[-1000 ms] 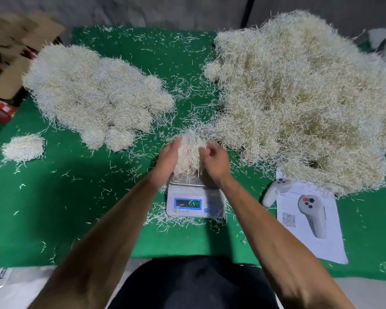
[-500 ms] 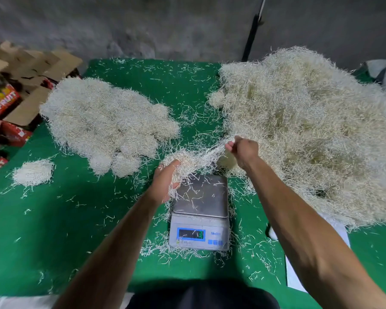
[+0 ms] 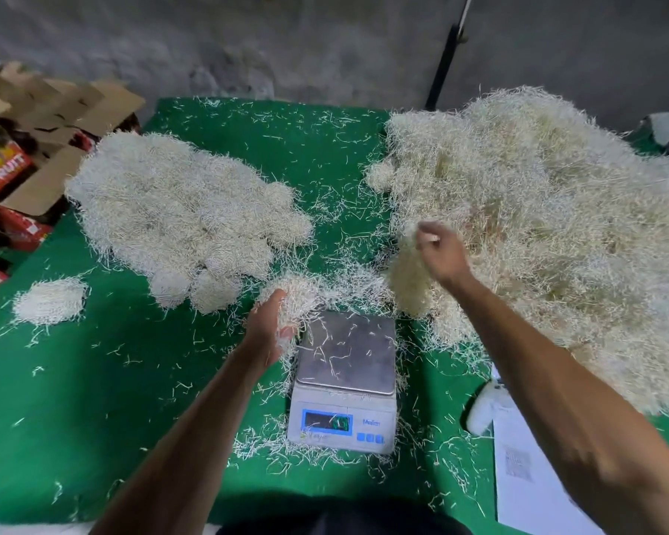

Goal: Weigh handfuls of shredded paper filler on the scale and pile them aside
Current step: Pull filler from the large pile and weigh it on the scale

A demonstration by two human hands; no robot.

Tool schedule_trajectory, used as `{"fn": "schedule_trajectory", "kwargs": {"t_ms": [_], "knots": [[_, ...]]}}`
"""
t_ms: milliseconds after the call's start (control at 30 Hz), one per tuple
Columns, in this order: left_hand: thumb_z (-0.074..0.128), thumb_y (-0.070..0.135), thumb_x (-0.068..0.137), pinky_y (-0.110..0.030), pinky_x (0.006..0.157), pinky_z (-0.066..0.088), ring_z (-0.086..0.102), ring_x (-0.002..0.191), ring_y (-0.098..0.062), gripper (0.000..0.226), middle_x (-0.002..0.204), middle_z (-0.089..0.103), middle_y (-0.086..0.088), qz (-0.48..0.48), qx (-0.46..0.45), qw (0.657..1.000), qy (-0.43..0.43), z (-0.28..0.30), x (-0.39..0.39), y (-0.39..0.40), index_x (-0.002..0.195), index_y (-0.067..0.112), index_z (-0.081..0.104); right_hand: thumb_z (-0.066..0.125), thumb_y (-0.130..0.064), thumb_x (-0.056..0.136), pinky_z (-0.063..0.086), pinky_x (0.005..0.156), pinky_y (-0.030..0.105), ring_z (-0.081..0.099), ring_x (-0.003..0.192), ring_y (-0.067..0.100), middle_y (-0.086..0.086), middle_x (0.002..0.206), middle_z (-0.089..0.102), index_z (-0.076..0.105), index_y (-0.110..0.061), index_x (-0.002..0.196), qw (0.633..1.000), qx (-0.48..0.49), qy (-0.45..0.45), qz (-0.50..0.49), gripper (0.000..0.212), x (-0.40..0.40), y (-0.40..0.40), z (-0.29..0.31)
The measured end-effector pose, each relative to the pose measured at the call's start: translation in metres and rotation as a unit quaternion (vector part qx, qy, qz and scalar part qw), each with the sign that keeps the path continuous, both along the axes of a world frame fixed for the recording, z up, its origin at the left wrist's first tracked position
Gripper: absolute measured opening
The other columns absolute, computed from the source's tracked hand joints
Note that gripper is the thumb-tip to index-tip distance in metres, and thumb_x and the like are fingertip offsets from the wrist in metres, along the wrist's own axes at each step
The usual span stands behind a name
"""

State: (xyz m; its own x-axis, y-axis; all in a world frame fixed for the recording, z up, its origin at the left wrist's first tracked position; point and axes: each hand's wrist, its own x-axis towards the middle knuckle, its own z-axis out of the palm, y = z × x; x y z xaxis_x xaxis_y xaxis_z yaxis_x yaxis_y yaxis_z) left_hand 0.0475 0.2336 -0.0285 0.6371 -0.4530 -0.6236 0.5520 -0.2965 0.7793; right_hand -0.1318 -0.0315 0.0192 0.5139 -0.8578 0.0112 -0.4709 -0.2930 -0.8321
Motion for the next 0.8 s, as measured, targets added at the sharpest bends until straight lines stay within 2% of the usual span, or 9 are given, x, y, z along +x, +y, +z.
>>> {"fn": "schedule_trajectory", "kwargs": {"t_ms": [100, 200, 267, 333, 433, 533, 633, 700, 800], "knots": [[0.058, 0.049, 0.096, -0.036, 0.084, 0.049, 0.046, 0.134, -0.034, 0.07, 0.163, 0.027, -0.016, -0.02, -0.015, 0.999, 0.019, 0.01, -0.006, -0.017, 0.154, 0.017, 0.036, 0.064, -0.035, 0.097, 0.054, 0.1, 0.049, 0.065, 0.117, 0.027, 0.006, 0.16, 0.04, 0.035, -0.033, 0.154, 0.96, 0.011, 0.112, 0.258, 0.064, 0.024, 0.066, -0.016], [0.054, 0.053, 0.098, -0.032, 0.073, 0.056, 0.069, 0.1, -0.022, 0.055, 0.133, 0.057, -0.003, -0.017, -0.06, 0.997, 0.034, 0.021, -0.008, -0.026, 0.141, 0.018, 0.05, 0.059, -0.036, 0.103, 0.056, 0.095, 0.051, 0.069, 0.101, 0.03, 0.02, 0.124, 0.066, 0.05, -0.008, 0.14, 0.93, 0.078, 0.171, 0.314, 0.047, 0.037, 0.108, -0.036], [0.053, 0.047, 0.101, -0.026, 0.053, 0.056, 0.073, 0.074, -0.02, 0.038, 0.107, 0.071, -0.006, 0.008, -0.066, 0.997, 0.049, 0.025, -0.004, -0.023, 0.124, 0.017, 0.059, 0.05, -0.027, 0.107, 0.055, 0.07, 0.037, 0.06, 0.074, 0.021, 0.01, 0.086, 0.064, 0.063, -0.008, 0.098, 0.944, 0.172, 0.081, 0.271, 0.024, 0.035, 0.104, -0.037], [0.052, 0.04, 0.104, -0.034, 0.068, 0.062, 0.072, 0.089, -0.024, 0.035, 0.11, 0.07, -0.015, 0.018, -0.059, 0.997, 0.044, 0.018, 0.0, -0.019, 0.128, 0.016, 0.058, 0.04, -0.014, 0.106, 0.04, 0.058, 0.027, 0.044, 0.063, 0.016, 0.0, 0.07, 0.049, 0.054, -0.013, 0.079, 0.924, 0.31, -0.056, 0.216, 0.031, 0.037, 0.09, -0.026], [0.04, 0.045, 0.106, -0.042, 0.103, 0.047, 0.052, 0.132, -0.03, 0.05, 0.143, 0.053, -0.021, 0.045, -0.114, 0.989, 0.087, 0.004, 0.001, -0.011, 0.142, 0.012, 0.05, 0.03, -0.006, 0.097, 0.036, 0.046, 0.025, 0.039, 0.052, 0.014, -0.003, 0.061, 0.041, 0.039, -0.015, 0.075, 0.863, 0.432, -0.254, 0.059, 0.025, 0.042, 0.058, -0.002], [0.035, 0.049, 0.106, -0.034, 0.091, 0.052, 0.057, 0.118, -0.031, 0.064, 0.145, 0.048, -0.02, 0.078, -0.105, 0.985, 0.116, -0.004, 0.009, 0.004, 0.155, 0.008, 0.031, 0.026, -0.01, 0.104, 0.036, 0.047, 0.023, 0.036, 0.051, 0.01, 0.0, 0.064, 0.034, 0.039, -0.017, 0.082, 0.868, 0.384, -0.302, -0.094, 0.027, 0.031, 0.02, 0.016], [0.042, 0.044, 0.106, -0.02, 0.047, 0.048, 0.065, 0.071, -0.015, 0.053, 0.111, 0.059, -0.02, 0.096, -0.084, 0.985, 0.114, -0.011, 0.012, 0.017, 0.143, 0.006, 0.044, 0.032, -0.023, 0.112, 0.042, 0.053, 0.021, 0.05, 0.061, 0.012, 0.004, 0.071, 0.046, 0.049, -0.013, 0.088, 0.96, 0.225, -0.145, -0.082, 0.031, 0.022, -0.008, 0.034], [0.048, 0.037, 0.105, -0.022, 0.048, 0.049, 0.062, 0.062, -0.012, 0.036, 0.1, 0.062, -0.012, 0.071, -0.065, 0.992, 0.087, -0.012, 0.006, 0.014, 0.124, 0.009, 0.056, 0.044, -0.031, 0.11, 0.058, 0.065, 0.028, 0.066, 0.072, 0.02, 0.013, 0.083, 0.061, 0.051, -0.011, 0.084, 0.992, 0.078, 0.098, 0.0, 0.034, 0.022, -0.014, 0.043], [0.062, 0.034, 0.099, -0.031, 0.06, 0.053, 0.065, 0.086, -0.021, 0.033, 0.104, 0.064, -0.006, 0.024, -0.024, 0.999, 0.015, -0.008, -0.007, -0.002, 0.124, 0.014, 0.057, 0.059, -0.031, 0.103, 0.063, 0.078, 0.037, 0.064, 0.07, 0.02, 0.025, 0.127, 0.061, 0.061, -0.002, 0.096, 0.914, -0.117, 0.388, 0.019, 0.03, 0.02, -0.008, 0.054]]}}
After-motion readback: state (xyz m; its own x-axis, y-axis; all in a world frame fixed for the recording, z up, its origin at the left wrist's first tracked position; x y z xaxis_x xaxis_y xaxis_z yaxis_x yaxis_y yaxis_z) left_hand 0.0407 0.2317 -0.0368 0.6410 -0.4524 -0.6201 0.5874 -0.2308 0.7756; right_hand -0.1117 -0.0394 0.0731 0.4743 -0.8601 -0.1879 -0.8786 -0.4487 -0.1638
